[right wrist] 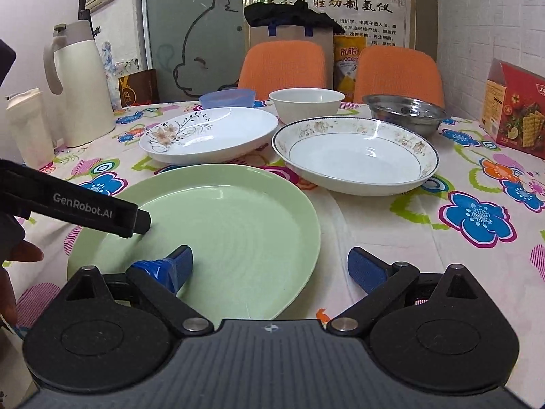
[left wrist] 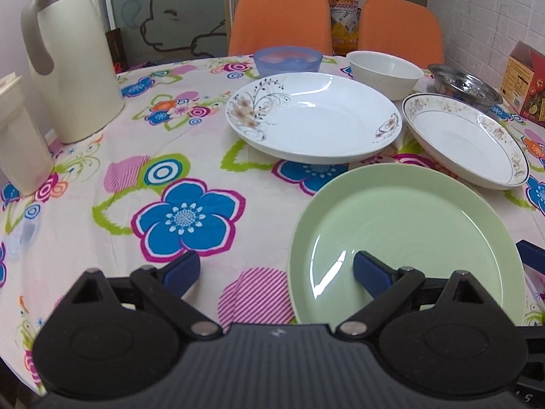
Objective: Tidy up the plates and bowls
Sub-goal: 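Move the left gripper to the pale green plate rim and close it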
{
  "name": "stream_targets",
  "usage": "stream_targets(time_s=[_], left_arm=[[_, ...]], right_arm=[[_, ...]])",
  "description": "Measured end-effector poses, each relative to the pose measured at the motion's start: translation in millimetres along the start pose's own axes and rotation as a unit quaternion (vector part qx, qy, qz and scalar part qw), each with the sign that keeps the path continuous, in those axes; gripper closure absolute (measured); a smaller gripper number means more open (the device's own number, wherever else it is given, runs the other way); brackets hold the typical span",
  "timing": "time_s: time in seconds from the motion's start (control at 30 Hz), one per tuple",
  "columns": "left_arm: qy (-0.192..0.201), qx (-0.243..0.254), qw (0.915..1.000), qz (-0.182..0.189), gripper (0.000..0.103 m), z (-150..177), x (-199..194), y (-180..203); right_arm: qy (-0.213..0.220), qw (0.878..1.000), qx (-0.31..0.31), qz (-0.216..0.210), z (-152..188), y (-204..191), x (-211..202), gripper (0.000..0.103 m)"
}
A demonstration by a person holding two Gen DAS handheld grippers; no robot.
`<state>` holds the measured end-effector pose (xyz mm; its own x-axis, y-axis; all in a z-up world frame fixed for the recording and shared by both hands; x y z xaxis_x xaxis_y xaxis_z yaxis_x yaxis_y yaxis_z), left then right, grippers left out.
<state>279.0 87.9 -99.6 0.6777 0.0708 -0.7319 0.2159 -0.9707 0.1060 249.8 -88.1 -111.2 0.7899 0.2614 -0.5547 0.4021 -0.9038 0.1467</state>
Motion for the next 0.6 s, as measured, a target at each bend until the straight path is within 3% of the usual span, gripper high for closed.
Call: stream_targets(time_s=[0.13,0.3,0.6], left_arm=[[0.007,0.017,0.9998,0.012,0.007,1,0,10],[0.008,0.002,0.9999,0.015,0.006,2,1,12],[-0.005,0.023,0.9982,0.054,0.009,6,-1,18]], right_arm=[[-0.012,0.999,-0.017,-0.027,-5,3,5,0.017],[-0.02,0.998,-0.029,-0.047,-7,4,7,0.018],[-0.059,0.998,-0.02,-0.03,-9,1,8,0.018]])
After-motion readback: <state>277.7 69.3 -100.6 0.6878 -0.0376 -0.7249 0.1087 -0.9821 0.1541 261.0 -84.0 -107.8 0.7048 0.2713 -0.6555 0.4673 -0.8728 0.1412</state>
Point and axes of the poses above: each gripper's, at about its wrist camera, not at the fingertips, and x roughly the way its jaws point, y to its right, z to its underside, the point moved 8 cm from there along x, roughly the way its jaws point, and after that the axes turned 12 degrees about -x, right-handed, at the moved point
